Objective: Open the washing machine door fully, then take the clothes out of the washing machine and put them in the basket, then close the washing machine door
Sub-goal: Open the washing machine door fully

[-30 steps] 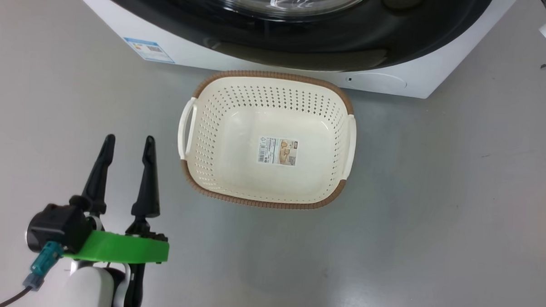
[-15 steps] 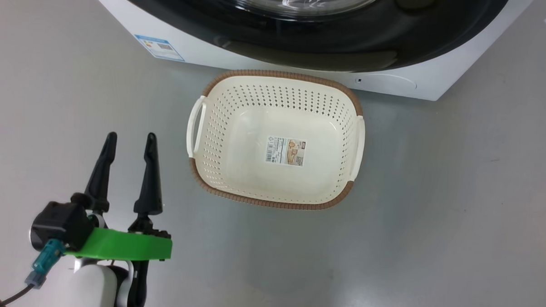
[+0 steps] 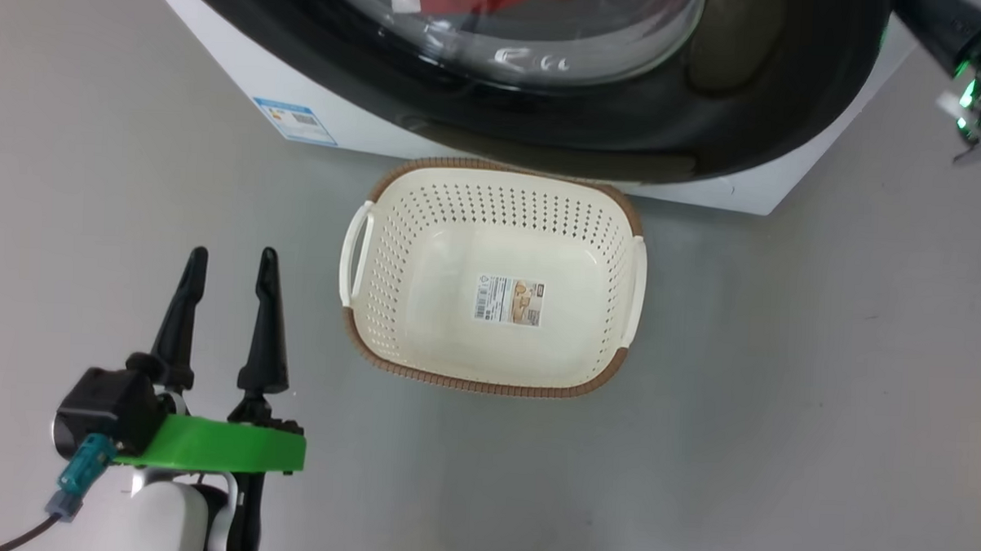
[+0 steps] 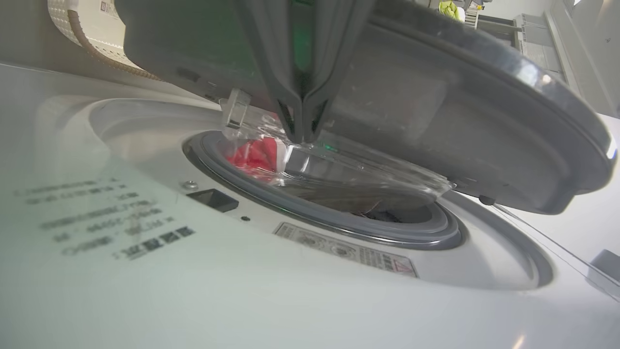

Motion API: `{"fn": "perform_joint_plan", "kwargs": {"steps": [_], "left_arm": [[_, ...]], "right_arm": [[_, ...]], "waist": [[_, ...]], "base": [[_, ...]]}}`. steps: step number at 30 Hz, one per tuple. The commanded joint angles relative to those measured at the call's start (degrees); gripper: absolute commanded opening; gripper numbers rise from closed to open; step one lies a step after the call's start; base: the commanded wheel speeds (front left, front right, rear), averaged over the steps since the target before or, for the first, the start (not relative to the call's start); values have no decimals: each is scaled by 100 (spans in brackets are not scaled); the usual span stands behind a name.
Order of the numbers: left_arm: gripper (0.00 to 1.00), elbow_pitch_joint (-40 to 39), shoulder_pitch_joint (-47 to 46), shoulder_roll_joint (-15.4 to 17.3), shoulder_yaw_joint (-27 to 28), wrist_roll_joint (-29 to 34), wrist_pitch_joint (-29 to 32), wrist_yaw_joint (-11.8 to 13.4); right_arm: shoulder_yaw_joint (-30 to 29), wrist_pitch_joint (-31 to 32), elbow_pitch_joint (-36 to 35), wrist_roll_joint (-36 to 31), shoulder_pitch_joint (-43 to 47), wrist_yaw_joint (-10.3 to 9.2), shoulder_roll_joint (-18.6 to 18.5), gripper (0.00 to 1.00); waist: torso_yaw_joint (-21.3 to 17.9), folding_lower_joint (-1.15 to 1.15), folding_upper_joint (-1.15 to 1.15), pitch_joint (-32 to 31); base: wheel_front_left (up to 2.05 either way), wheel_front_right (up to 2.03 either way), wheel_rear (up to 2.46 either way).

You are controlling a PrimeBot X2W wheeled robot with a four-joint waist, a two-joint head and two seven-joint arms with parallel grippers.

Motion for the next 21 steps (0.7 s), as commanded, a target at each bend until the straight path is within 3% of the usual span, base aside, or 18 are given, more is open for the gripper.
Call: {"fn": "perform_joint_plan", "kwargs": {"steps": [1, 21], "left_arm": [[100, -85, 123, 115, 210, 48, -46, -7], [100, 155, 584, 115, 364, 256, -46, -184]], "right_arm": [[121, 121, -194, -41, 265, 10, 126, 0], [24, 362, -778, -28, 1609, 10, 582, 0]], "waist": [[-49, 0, 0, -138], [13, 0, 0, -969]], "base": [[0, 0, 0], [0, 0, 0]]}}
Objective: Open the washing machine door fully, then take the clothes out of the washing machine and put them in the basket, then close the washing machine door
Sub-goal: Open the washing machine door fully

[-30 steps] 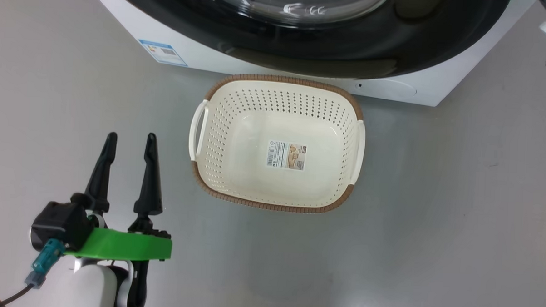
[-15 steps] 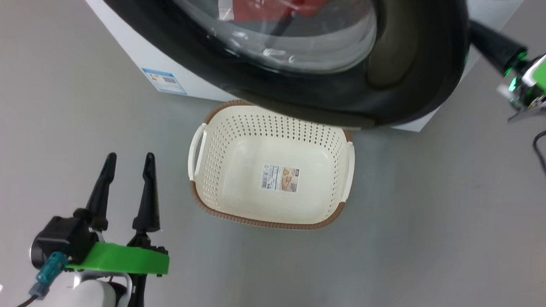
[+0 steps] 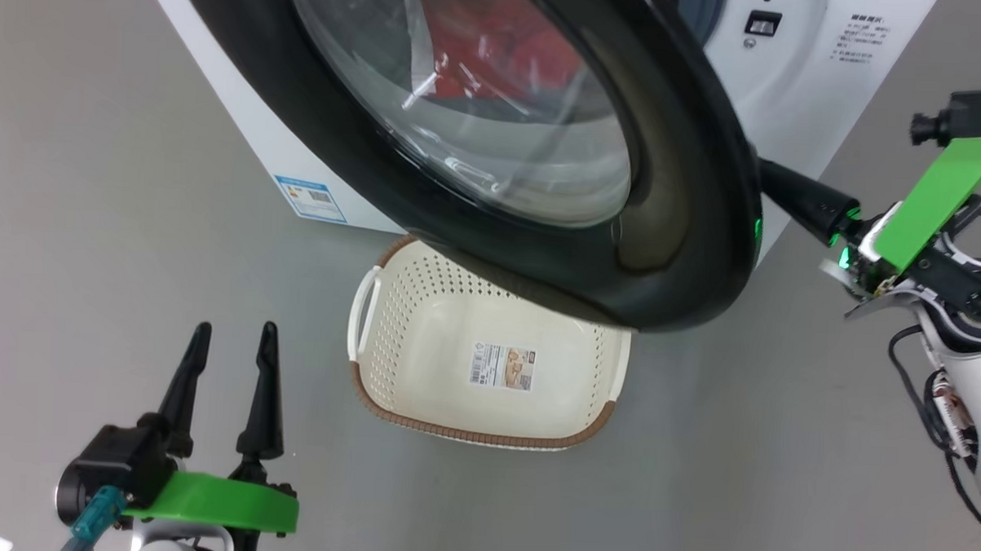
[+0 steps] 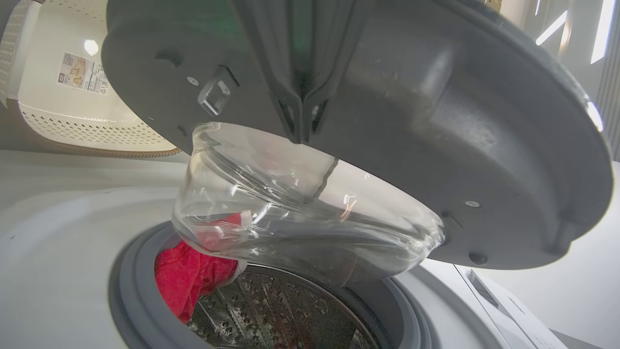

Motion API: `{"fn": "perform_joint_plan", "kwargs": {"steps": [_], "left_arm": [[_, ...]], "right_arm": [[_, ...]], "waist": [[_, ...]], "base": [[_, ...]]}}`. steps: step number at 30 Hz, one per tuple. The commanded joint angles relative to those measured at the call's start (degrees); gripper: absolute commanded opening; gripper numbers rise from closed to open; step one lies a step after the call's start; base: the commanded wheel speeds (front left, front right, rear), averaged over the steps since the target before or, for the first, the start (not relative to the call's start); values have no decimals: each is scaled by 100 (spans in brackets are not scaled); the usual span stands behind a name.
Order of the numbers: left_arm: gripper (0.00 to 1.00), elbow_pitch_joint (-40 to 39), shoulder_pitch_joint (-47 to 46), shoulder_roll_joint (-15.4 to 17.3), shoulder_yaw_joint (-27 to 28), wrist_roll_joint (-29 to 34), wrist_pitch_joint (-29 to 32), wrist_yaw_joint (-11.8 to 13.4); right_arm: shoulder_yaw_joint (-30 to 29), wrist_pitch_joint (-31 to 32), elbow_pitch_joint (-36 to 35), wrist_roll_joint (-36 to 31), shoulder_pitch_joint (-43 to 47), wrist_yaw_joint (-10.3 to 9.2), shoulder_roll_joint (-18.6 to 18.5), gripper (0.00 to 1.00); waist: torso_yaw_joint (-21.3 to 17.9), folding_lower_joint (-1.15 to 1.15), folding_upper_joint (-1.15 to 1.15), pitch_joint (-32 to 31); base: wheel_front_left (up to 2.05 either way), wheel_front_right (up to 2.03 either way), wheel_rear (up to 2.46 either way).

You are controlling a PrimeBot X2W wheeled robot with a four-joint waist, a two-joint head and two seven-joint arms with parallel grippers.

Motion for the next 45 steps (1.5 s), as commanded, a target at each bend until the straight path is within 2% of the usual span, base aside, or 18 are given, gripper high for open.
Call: {"fn": "perform_joint_plan", "kwargs": {"steps": [1, 25, 45], "left_arm": [[100, -86, 35, 111, 207, 67, -46, -36], [100, 127, 334, 111, 344, 178, -46, -155], [100, 98, 367, 111, 407, 196, -46, -171]], "right_arm": [[62, 62, -224, -35, 120, 10, 142, 0], [-59, 468, -609, -207, 1085, 10, 499, 0], [-376, 377, -722, -427, 1165, 10, 533, 0]], "waist": [[62, 0, 0, -127], [422, 0, 0, -735], [375, 0, 0, -740]], "base": [[0, 0, 0], [0, 0, 0], [0, 0, 0]]}}
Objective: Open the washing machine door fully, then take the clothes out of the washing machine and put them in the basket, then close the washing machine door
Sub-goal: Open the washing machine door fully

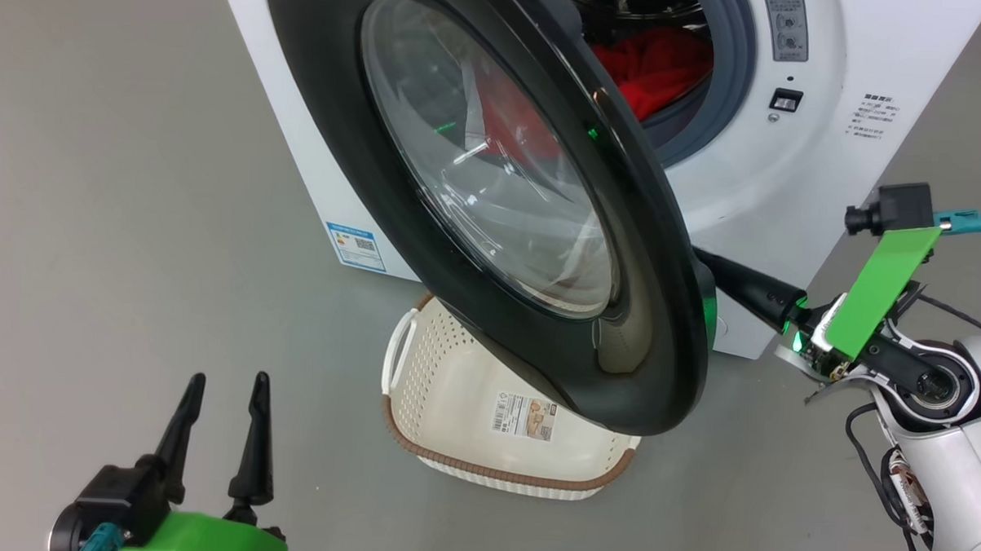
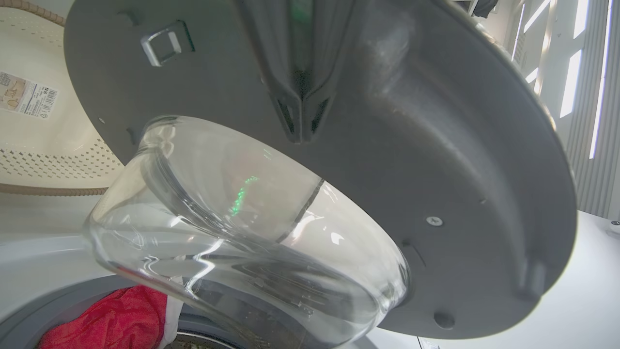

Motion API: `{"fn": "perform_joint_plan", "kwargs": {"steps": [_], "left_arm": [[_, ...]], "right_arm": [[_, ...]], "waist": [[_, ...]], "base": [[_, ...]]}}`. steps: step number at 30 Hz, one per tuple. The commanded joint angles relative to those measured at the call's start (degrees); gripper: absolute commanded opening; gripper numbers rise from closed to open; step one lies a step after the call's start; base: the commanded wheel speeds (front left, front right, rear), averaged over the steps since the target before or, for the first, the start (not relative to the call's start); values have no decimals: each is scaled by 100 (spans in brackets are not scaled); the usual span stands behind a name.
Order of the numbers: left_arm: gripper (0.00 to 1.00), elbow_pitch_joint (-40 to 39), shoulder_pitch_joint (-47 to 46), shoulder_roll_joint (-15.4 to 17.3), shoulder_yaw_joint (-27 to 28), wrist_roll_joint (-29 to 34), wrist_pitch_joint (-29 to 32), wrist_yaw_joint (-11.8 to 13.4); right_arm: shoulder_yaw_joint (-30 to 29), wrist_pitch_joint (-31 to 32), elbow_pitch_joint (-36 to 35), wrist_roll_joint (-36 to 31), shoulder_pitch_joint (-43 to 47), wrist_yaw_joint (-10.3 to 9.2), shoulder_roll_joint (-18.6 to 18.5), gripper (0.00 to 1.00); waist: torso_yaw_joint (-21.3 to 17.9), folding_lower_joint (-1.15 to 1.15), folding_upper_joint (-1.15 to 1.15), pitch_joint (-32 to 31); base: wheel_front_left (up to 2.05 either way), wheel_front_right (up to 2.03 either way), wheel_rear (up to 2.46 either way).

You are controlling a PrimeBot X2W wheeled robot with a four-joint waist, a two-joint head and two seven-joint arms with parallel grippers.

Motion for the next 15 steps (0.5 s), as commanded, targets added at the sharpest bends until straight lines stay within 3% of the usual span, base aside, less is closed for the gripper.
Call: {"fn": "perform_joint_plan", "kwargs": {"steps": [1, 3, 4, 7, 15], "left_arm": [[100, -149, -77, 108, 199, 39, -46, -19], [100, -149, -87, 108, 192, 30, -46, -19], [100, -148, -92, 108, 187, 23, -46, -19], [100, -149, -103, 108, 182, 4, -46, -16], [100, -189, -109, 108, 185, -25, -46, 1]], "right_arm": [[-9, -55, -195, -60, 60, 10, -4, 12], [-63, -127, -266, -121, 40, 10, -43, 40], [-87, -169, -309, -152, 40, 10, -61, 47], [-140, -329, -510, -280, 67, 10, -127, 100], [-176, -1163, -1198, -828, 434, 10, -371, 100]], "waist": [[-15, 0, 0, 15], [-28, 0, 0, 36], [-33, 0, 0, 44], [-54, 0, 0, 61], [-127, 0, 0, 114]], "base": [[0, 0, 0], [0, 0, 0], [0, 0, 0], [0, 0, 0], [0, 0, 0]]}}
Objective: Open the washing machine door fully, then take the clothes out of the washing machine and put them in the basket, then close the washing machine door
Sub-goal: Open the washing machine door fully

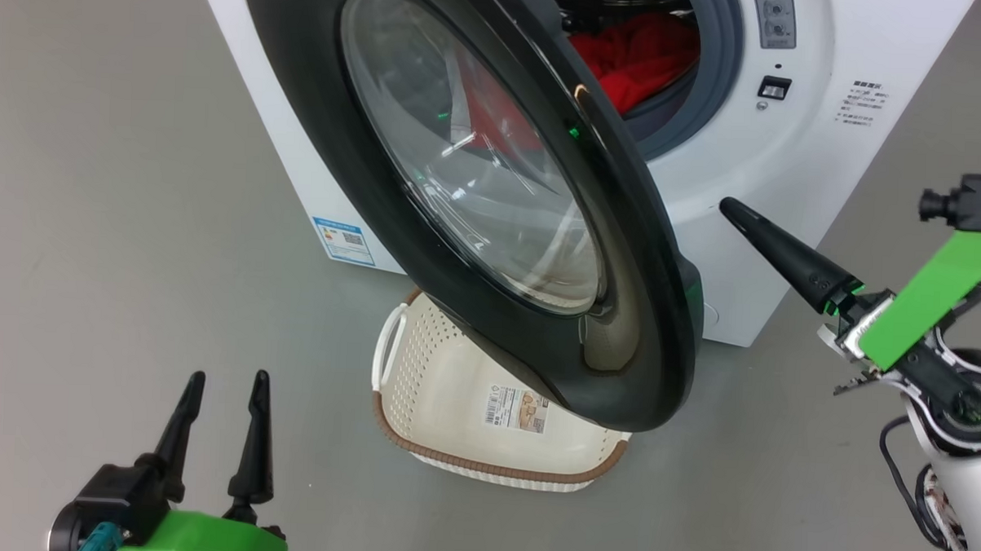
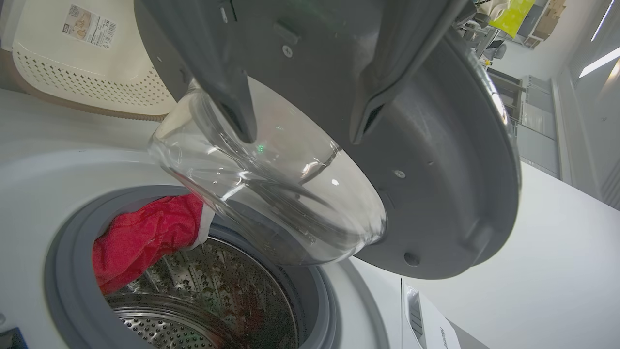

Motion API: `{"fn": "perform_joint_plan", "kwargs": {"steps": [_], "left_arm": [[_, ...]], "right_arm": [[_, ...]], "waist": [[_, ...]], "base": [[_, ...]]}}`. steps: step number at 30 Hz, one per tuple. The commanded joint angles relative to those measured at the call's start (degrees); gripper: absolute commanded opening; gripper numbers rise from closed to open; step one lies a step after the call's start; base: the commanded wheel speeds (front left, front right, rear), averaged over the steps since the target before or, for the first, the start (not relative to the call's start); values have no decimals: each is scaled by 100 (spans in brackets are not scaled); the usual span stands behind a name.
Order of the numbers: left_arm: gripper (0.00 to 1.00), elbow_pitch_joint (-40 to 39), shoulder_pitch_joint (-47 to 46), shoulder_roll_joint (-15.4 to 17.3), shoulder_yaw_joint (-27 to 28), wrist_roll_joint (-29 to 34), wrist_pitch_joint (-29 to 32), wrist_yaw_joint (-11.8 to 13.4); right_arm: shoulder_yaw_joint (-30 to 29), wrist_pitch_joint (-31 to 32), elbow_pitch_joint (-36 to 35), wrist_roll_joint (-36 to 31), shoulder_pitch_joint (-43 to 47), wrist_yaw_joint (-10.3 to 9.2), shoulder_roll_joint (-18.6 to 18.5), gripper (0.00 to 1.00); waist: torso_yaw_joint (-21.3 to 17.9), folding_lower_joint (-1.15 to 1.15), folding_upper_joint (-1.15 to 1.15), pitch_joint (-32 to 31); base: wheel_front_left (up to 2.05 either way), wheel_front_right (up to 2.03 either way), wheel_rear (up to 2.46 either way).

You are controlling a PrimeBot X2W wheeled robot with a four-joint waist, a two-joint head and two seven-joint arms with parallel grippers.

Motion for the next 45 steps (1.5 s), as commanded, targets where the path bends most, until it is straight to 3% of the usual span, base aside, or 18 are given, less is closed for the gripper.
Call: {"fn": "perform_joint_plan", "kwargs": {"steps": [1, 7, 13, 20, 29, 36, 45], "left_arm": [[100, -166, -102, 108, 187, -24, -46, 2], [100, -188, -97, 108, 199, 19, -46, 2], [100, -209, -79, 108, 222, 68, -46, -3], [100, -232, -28, 108, 238, 64, -46, 1], [100, -275, -35, 108, 257, 41, -46, 8], [100, -300, -91, 108, 274, 24, -46, 16], [100, -280, -144, 108, 270, 21, -46, 20]], "right_arm": [[39, -159, -283, -105, 99, 10, -77, 100], [249, -1165, -935, -745, 498, 10, -403, 100], [619, -2549, -1269, -1644, 871, 10, -811, 100], [914, -3958, -1311, -2438, 1450, 10, -885, 100], [719, -4072, -1917, -3685, 1921, 10, -364, 100], [492, -4073, -2338, -4256, 2342, 10, 52, 100], [508, -4074, -2199, -4711, 2589, 10, 136, 100]], "waist": [[-27, 0, 0, 22], [-143, 0, 0, 61], [-253, 0, 0, 53], [-316, 0, 0, 53], [-414, 0, 0, 173], [-453, 0, 0, 290], [-509, 0, 0, 326]], "base": [[0, 0, 0], [0, 0, 0], [0, 0, 0], [0, 0, 0], [0, 0, 0], [0, 0, 0], [0, 0, 0]]}}
